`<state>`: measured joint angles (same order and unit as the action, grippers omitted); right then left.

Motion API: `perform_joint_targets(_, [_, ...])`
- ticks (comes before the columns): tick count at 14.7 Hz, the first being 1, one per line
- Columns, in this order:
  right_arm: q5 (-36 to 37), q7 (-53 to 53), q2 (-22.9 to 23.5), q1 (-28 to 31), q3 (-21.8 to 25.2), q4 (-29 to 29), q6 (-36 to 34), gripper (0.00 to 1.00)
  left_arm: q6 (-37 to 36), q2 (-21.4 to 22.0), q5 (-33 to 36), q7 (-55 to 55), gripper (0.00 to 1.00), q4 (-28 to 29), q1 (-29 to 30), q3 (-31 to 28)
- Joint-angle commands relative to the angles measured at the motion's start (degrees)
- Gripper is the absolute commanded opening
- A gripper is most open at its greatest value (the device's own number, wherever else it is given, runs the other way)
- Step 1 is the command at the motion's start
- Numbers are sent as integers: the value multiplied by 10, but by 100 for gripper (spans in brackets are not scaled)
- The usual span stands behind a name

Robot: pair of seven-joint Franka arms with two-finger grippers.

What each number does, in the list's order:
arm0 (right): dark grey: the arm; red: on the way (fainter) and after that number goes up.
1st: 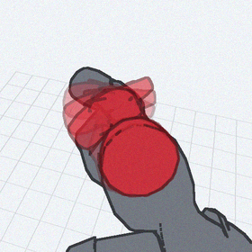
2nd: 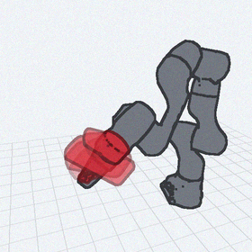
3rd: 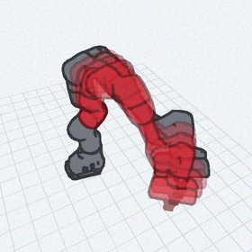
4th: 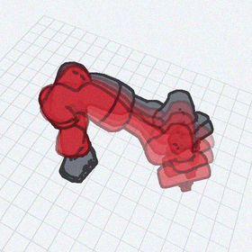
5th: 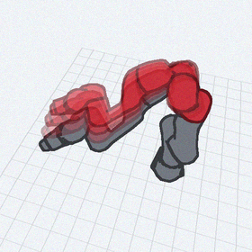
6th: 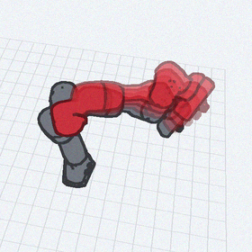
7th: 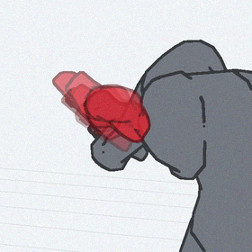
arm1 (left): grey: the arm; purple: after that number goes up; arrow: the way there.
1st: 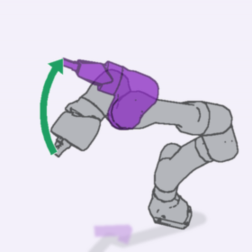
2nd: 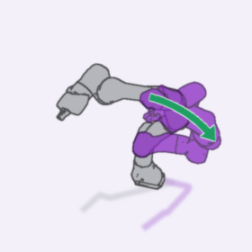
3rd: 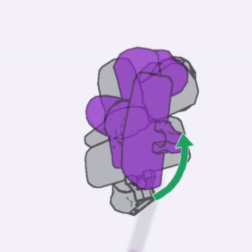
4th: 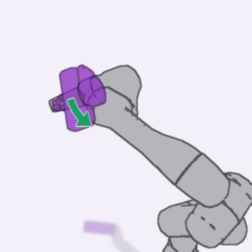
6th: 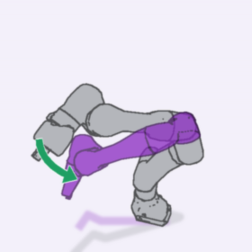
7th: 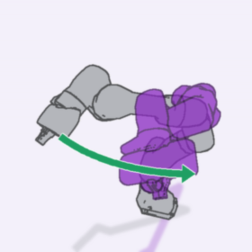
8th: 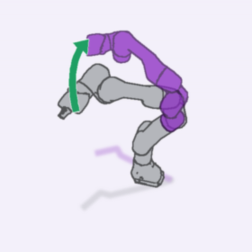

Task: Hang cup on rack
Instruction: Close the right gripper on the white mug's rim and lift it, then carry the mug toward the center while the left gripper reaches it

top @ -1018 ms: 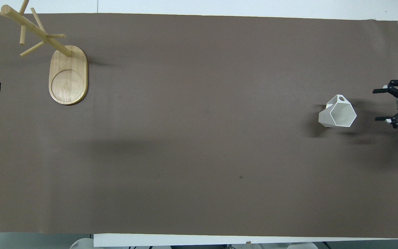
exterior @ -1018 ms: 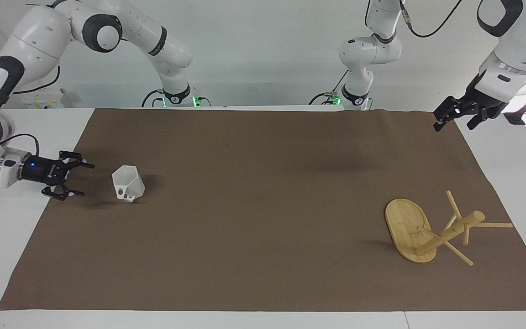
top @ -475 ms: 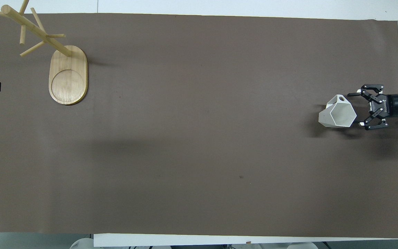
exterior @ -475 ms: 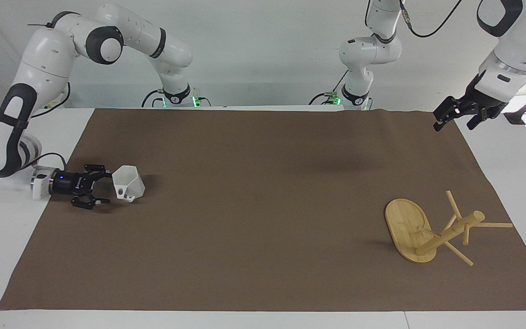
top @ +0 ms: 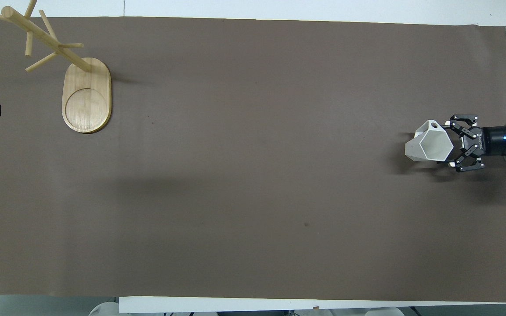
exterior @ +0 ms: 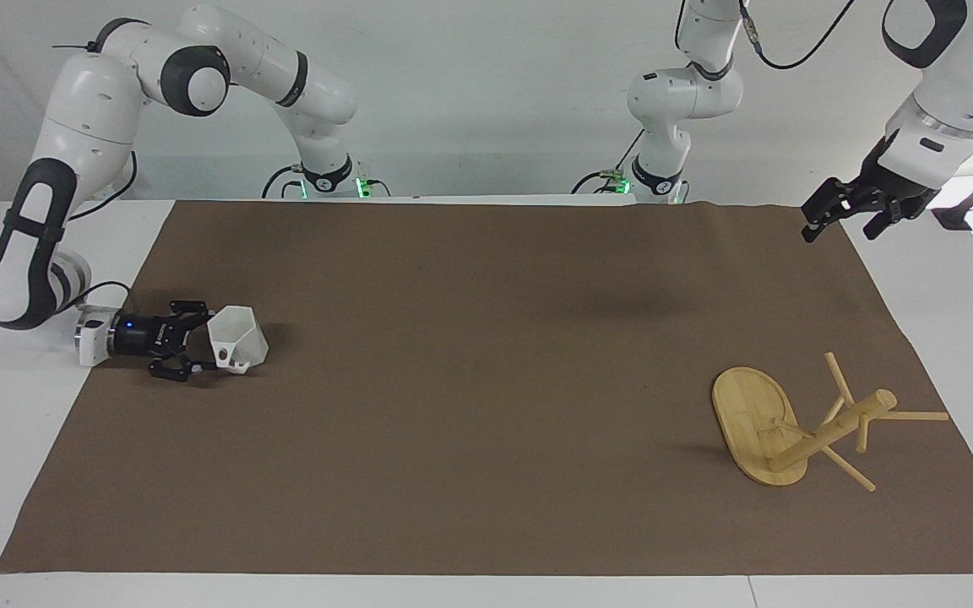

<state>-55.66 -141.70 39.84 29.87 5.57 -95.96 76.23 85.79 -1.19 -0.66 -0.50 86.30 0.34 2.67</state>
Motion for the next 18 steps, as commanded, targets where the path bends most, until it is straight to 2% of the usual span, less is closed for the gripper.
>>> perform_joint_targets(1, [-11, -13, -21, 2, 1, -30, 7, 100, -8, 4, 0, -1, 100, 3, 1, -1])
perform_joint_targets(18, [-15, -21, -28, -17, 0, -59, 29, 100, -9, 5, 0, 0, 100, 6, -1, -1])
